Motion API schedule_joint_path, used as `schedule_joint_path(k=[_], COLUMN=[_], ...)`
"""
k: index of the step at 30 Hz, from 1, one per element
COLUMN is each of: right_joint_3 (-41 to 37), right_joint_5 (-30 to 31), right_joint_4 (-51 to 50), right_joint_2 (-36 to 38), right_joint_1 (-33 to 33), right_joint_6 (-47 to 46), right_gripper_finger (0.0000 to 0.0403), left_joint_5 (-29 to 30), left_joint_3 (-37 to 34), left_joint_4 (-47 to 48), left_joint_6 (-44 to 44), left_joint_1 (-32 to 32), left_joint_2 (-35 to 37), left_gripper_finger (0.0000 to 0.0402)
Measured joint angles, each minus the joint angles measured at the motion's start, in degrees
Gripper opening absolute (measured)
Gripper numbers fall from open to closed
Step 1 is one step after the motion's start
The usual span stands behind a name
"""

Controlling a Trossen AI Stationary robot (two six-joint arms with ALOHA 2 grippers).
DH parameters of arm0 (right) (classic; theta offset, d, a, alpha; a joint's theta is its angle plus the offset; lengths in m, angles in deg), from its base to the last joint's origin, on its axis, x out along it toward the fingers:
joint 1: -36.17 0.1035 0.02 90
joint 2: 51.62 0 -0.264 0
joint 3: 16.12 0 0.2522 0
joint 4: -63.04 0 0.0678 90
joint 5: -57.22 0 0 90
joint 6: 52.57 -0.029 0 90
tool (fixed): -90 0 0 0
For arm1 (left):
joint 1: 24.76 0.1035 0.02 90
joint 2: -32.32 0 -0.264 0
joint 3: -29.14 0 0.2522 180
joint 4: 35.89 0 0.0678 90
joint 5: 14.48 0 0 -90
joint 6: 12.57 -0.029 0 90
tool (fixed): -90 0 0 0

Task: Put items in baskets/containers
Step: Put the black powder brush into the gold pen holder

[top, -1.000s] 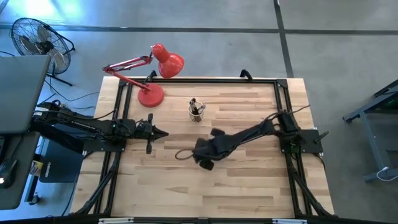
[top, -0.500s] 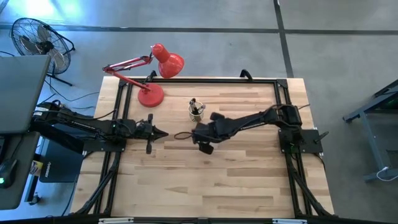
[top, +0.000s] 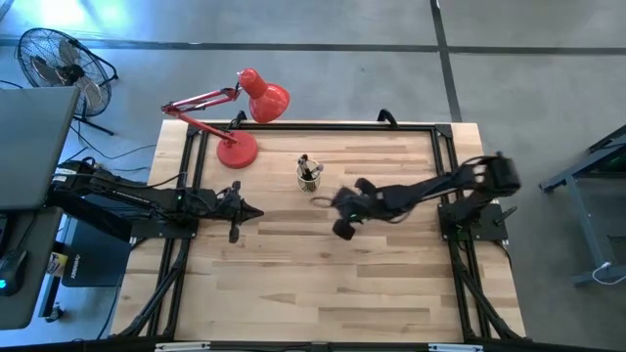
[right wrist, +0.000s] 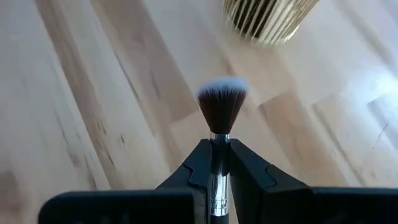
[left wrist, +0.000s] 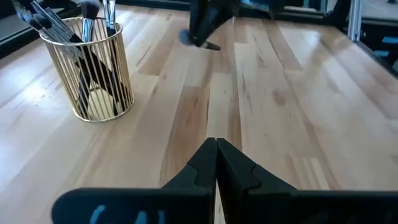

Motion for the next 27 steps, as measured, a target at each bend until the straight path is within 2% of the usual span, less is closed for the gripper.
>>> schedule_joint_path(k=[3, 6, 10, 13, 15, 17, 23, 27], right_joint_3=[-9.48, -18.24, -24.69, -24.78, -22.67, -19.67, -10.08, -7.31], right_joint_5=[0.44, 0.36, -5.52, -11.79, -14.38, -15.94, -18.56, -18.64], right_joint_4=[17.19, 41.19, 71.99, 85.84, 90.17, 90.4, 87.78, 82.72], right_joint_2=[6.68, 10.29, 8.11, 4.45, 2.06, -0.46, -8.28, -11.71], right_joint_1=[-1.18, -3.5, -8.47, -11.47, -13.01, -14.4, -16.94, -17.78], right_joint_6=[3.36, 8.69, 16.09, 19.89, 20.97, 22.21, 25.1, 25.38], right_gripper_finger=[0.0029, 0.0029, 0.0029, 0.0028, 0.0029, 0.0028, 0.0028, 0.0028], left_joint_5=[0.01, 0.05, 0.5, 0.5, 1.13, 2.15, 3.14, 3.05], left_joint_3=[0.0, 0.0, 0.0, 0.0, 0.0, 0.0, 0.0, 0.0], left_joint_4=[-0.07, -0.18, -0.45, -0.49, -0.48, -0.52, 0.0, 0.11], left_joint_6=[0.43, 0.42, 0.21, 0.19, 0.19, 0.19, 0.19, 0.19], left_joint_1=[0.01, 0.01, 0.02, 0.0, 0.02, 0.02, 0.02, 0.02], left_joint_2=[0.0, -0.01, 0.01, -0.01, -0.01, 0.01, 0.01, 0.01], left_gripper_finger=[0.0, 0.0, 0.0, 0.0, 0.0, 0.0, 0.0, 0.0])
